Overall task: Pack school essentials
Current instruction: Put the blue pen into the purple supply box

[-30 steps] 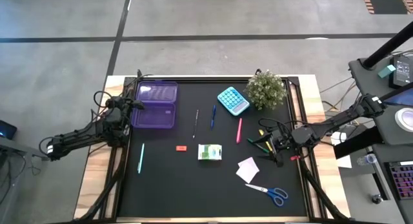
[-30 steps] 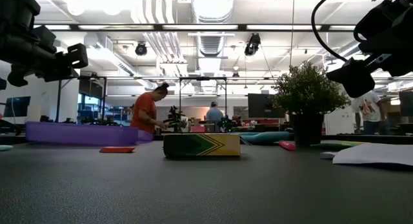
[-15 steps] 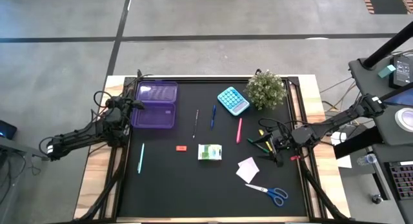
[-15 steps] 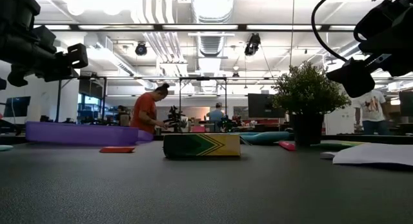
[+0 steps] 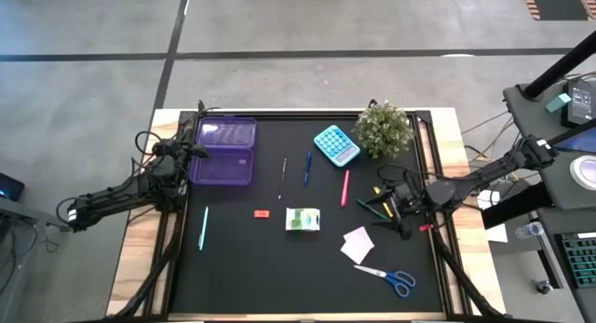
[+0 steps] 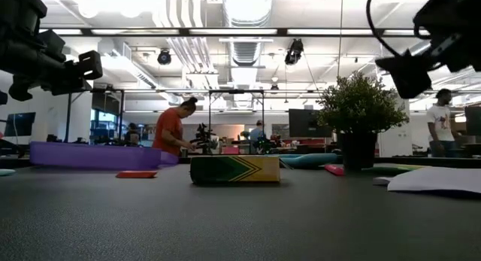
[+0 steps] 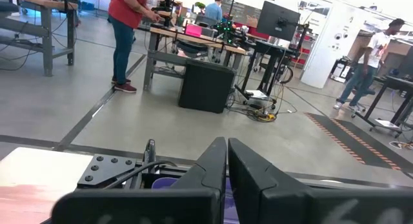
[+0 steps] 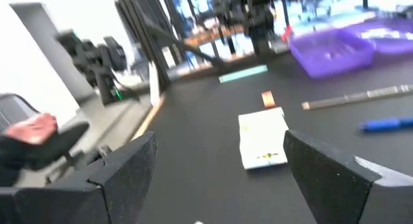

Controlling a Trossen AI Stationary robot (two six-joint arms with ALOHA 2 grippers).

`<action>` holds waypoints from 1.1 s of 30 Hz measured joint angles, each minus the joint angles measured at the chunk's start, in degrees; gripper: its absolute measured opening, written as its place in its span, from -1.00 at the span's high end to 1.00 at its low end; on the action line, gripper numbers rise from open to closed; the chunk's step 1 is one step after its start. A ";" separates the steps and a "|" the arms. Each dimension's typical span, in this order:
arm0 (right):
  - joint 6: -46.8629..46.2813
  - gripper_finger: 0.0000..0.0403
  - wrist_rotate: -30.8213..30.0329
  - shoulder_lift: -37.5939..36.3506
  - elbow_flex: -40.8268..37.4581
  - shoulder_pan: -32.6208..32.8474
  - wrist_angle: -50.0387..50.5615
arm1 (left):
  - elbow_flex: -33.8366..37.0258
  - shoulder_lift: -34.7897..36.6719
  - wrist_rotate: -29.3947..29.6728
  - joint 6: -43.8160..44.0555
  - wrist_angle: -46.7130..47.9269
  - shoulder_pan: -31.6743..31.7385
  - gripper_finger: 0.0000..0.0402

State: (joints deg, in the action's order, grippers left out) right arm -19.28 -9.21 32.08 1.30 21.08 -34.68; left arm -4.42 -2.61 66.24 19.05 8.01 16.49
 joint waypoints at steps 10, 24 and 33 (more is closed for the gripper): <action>10.11 -0.63 -0.31 -0.01 0.01 0.00 -4.03 | 0.02 0.02 0.00 0.00 0.02 0.00 1.00; 20.41 -0.63 -1.47 3.59 1.50 -0.38 -18.29 | 0.17 -0.73 -21.38 11.69 -19.11 -0.03 1.00; 29.35 -0.63 -5.27 16.54 18.66 -0.45 -8.60 | 0.14 -1.49 -47.52 -14.57 -36.68 0.00 1.00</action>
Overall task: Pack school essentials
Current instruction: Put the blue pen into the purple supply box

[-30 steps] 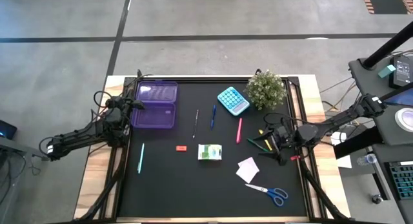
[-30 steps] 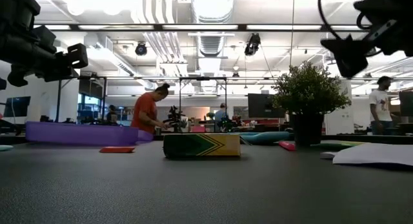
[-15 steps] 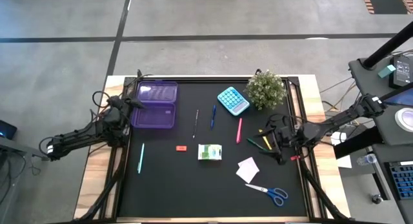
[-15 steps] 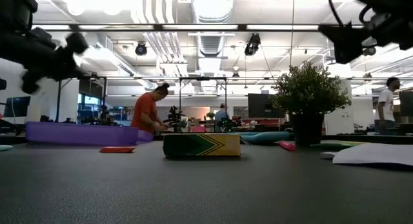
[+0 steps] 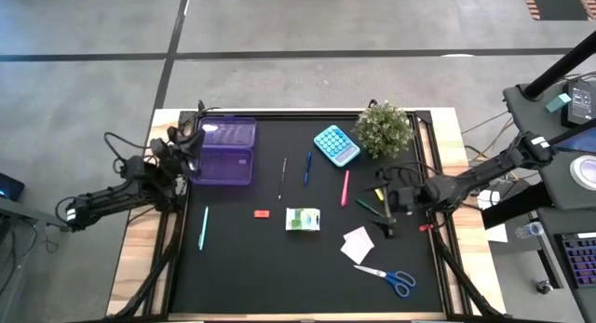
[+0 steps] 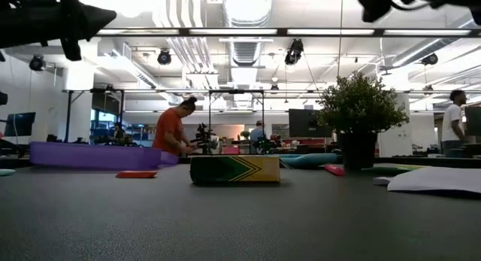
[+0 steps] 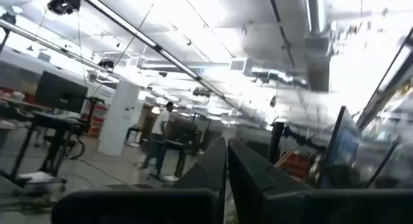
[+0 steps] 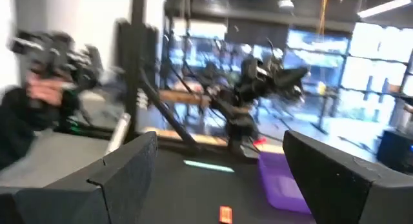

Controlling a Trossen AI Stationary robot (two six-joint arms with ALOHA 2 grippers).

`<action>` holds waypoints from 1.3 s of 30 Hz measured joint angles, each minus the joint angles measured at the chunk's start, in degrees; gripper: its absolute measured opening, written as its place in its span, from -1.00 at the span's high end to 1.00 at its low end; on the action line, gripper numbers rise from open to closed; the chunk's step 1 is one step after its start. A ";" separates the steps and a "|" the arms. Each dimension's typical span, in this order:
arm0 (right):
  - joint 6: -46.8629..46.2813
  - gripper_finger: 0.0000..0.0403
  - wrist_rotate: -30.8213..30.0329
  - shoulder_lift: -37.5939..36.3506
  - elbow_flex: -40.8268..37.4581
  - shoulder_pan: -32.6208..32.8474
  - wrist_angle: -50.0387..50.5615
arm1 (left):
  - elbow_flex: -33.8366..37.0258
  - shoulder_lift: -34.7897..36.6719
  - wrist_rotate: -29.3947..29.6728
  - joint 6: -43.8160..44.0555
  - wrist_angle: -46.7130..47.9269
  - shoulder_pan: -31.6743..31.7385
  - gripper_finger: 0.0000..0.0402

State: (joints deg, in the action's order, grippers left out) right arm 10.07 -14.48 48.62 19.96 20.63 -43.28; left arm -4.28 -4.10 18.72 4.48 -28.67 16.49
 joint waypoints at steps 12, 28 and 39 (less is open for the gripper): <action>-22.59 -0.63 -15.56 13.48 18.77 -7.73 17.52 | 0.27 -0.13 0.24 -19.04 -0.10 0.02 1.00; -45.57 -0.63 -14.40 35.04 46.93 -21.72 49.45 | 0.98 -0.11 1.27 -21.41 -0.70 0.00 1.00; -19.45 -0.63 -13.60 53.23 69.57 -22.06 58.68 | 2.26 -0.22 1.27 -21.41 -0.70 -0.02 1.00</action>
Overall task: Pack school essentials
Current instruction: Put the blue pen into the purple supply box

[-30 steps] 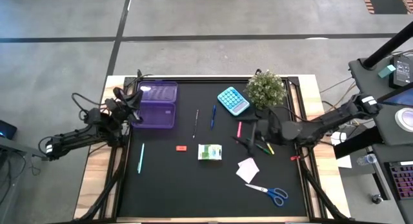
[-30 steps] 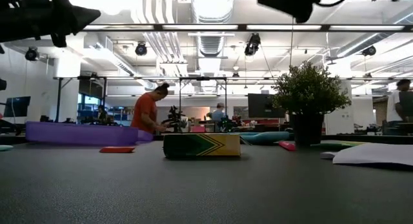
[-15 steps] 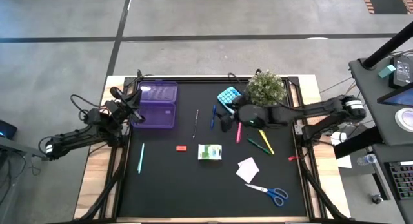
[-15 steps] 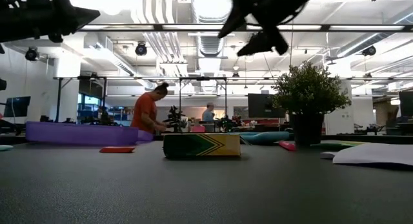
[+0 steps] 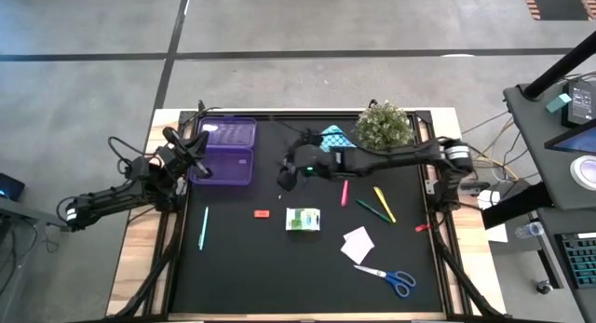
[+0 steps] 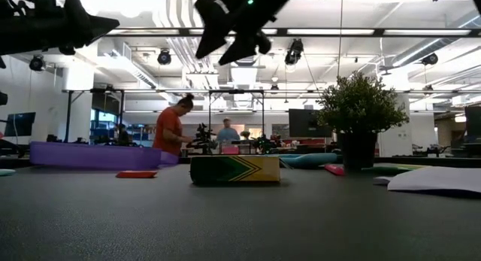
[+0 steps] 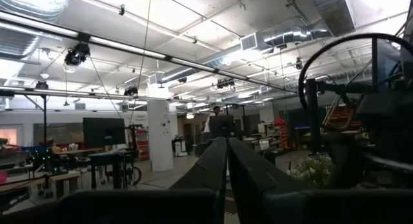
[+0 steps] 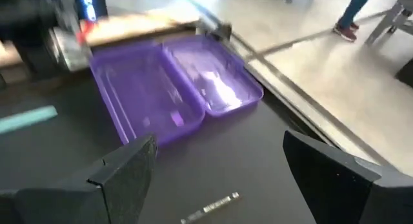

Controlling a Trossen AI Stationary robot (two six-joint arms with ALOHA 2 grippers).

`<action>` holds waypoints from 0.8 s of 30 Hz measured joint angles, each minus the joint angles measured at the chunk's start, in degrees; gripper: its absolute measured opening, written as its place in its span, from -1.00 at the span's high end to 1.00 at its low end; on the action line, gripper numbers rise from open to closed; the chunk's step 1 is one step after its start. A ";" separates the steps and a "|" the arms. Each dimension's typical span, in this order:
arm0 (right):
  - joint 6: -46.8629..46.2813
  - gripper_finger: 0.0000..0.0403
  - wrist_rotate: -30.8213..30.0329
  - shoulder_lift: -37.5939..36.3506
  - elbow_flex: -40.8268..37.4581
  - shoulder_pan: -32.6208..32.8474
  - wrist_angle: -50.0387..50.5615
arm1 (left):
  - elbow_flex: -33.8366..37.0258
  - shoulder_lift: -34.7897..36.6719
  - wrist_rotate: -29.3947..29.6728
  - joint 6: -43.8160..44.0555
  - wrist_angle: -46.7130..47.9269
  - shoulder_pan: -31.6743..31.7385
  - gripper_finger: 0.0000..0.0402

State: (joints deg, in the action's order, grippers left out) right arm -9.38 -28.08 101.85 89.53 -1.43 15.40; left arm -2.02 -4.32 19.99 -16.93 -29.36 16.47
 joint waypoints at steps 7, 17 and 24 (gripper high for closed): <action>-9.76 -0.63 -0.57 8.47 14.87 -2.46 20.03 | 0.00 -0.02 0.00 0.00 -0.07 0.02 1.00; -28.03 -0.63 -0.04 19.38 29.82 -5.01 44.67 | 0.02 0.00 0.00 0.00 -0.10 0.02 1.00; -23.95 -0.63 2.13 27.34 38.86 -4.81 45.28 | 0.02 0.09 0.22 -0.09 -0.24 0.02 1.00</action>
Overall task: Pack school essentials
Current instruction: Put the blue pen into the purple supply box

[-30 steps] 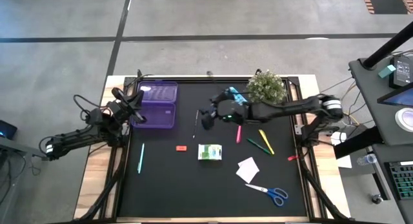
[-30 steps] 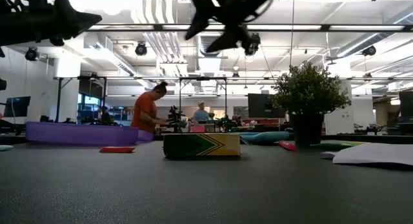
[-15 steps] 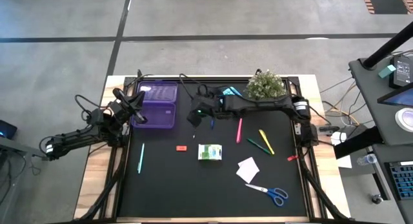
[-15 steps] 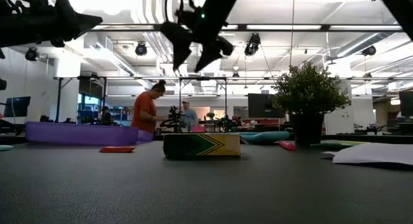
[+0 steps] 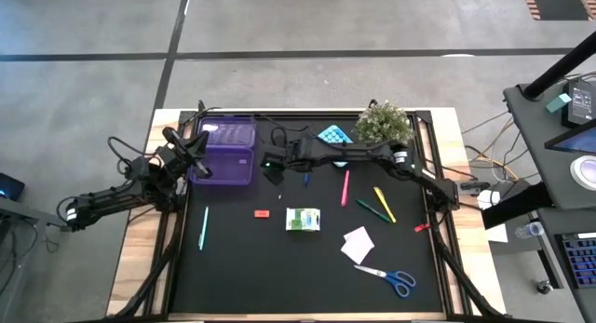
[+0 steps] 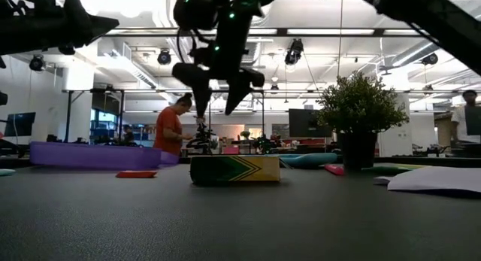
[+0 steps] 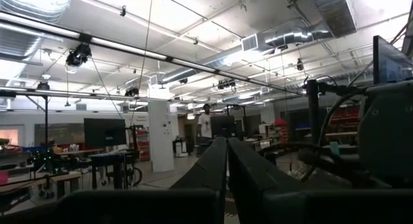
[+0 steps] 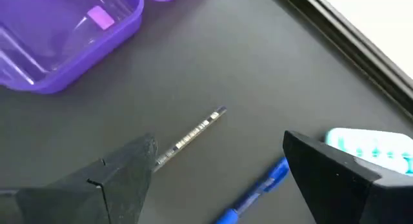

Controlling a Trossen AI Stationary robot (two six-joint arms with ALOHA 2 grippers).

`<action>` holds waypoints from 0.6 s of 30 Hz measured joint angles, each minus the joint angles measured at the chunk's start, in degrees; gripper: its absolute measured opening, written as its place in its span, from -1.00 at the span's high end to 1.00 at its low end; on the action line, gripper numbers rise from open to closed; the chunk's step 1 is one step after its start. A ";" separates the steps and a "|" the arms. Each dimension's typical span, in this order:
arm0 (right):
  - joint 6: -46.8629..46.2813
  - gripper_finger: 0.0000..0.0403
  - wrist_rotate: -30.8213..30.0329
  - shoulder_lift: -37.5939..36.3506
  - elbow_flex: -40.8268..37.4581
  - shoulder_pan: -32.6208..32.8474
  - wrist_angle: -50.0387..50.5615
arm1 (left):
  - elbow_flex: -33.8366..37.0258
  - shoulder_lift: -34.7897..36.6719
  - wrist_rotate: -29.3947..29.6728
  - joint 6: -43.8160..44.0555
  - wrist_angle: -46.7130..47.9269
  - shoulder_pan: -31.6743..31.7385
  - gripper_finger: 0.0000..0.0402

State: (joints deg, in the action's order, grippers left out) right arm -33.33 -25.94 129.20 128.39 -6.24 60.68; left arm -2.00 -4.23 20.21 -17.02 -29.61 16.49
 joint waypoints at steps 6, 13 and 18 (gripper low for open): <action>-6.90 -0.63 -0.76 5.85 6.64 -1.15 8.64 | 0.00 0.00 0.25 0.00 0.02 0.00 1.00; -16.59 -0.63 -3.68 7.26 6.21 -1.50 16.28 | 0.00 0.00 1.31 0.00 0.07 0.00 1.00; -18.12 -0.63 -4.80 7.66 5.47 -0.86 16.51 | 0.00 0.00 1.31 0.02 0.08 0.00 1.00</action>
State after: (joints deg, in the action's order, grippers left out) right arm -51.45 -30.75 136.86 133.86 -7.10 77.19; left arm -2.00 -4.23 21.52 -16.99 -29.52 16.49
